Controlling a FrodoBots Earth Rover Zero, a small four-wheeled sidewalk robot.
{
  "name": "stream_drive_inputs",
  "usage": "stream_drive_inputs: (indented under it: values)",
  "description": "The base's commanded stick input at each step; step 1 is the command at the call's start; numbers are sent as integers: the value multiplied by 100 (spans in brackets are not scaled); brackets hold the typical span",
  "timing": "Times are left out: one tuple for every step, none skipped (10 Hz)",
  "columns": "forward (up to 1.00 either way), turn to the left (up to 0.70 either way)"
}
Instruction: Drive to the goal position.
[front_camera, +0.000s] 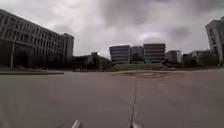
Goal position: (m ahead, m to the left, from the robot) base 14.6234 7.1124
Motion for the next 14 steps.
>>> stream_drive_inputs:
  values:
    - [100, 0]
    - [100, 0]
    - [100, 0]
    - [100, 0]
    - [100, 0]
    - [100, 0]
    - [100, 0]
    - [100, 0]
    - [100, 0]
    - [100, 0]
    - [100, 0]
    - [100, 0]
    - [100, 0]
    - [100, 0]
